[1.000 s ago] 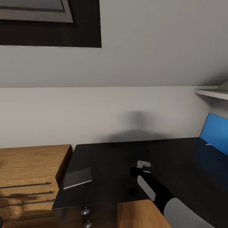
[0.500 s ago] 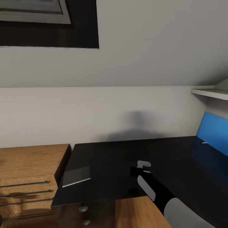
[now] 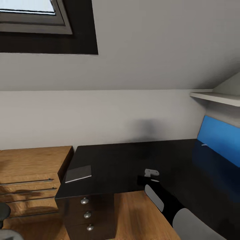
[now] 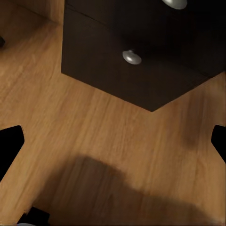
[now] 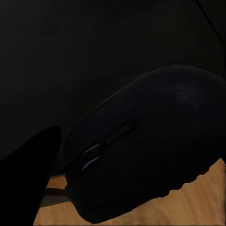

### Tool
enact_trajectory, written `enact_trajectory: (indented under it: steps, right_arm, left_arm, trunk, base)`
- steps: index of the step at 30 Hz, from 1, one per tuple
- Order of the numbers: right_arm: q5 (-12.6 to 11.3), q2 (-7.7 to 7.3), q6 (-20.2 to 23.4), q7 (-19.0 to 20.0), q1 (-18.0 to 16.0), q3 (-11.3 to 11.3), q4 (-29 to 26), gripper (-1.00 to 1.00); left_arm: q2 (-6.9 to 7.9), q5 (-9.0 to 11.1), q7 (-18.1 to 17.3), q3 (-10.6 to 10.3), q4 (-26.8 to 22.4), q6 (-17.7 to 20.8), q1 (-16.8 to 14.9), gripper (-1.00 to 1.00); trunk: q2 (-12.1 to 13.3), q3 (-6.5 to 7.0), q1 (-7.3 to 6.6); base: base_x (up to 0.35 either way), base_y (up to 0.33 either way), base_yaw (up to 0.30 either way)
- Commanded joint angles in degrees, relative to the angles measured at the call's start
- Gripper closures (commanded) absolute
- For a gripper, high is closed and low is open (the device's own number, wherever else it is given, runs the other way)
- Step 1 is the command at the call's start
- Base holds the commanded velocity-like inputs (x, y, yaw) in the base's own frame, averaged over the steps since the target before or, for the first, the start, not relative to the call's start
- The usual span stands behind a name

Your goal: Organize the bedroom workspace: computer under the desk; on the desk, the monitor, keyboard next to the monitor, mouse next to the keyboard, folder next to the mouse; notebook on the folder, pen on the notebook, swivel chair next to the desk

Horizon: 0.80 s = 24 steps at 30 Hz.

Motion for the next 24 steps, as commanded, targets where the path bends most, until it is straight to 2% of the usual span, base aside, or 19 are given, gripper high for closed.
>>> enact_trajectory:
  steps: [1, 6, 12, 24]
  right_arm:
    - [-0.31, -0.04, 0.17, -0.41, -0.05, 0.2, -0.09, 1.0]
    - [-0.31, -0.32, 0.17, -0.41, -0.05, 0.2, -0.09, 1.0]
    - [-0.36, -0.92, 0.17, -0.39, -0.05, 0.2, -0.09, 1.0]
    - [-0.66, -1.73, 0.21, -0.33, -0.05, 0.2, -0.38, 1.0]
  left_arm:
    - [0.06, 0.61, -0.13, -0.38, -0.03, -0.19, -0.01, -1.0]
    - [0.07, 0.61, -0.13, -0.38, -0.03, -0.19, -0.01, -1.0]
    - [0.07, 0.61, -0.13, -0.32, -0.03, -0.19, -0.01, -1.0]
    - [0.07, 0.61, -0.05, -0.3, -0.03, -0.19, -0.01, -1.0]
  trunk:
    - [-0.05, -0.07, -0.02]
    - [-0.05, -0.07, -0.02]
    - [-0.05, -0.07, -0.02]
    - [-0.05, -0.07, -0.02]
  base:
    - [-0.288, -0.157, 0.0]
    - [-0.257, -0.13, 0.0]
    - [-0.081, -0.031, -0.041]
    - [-0.005, -0.002, -0.237]
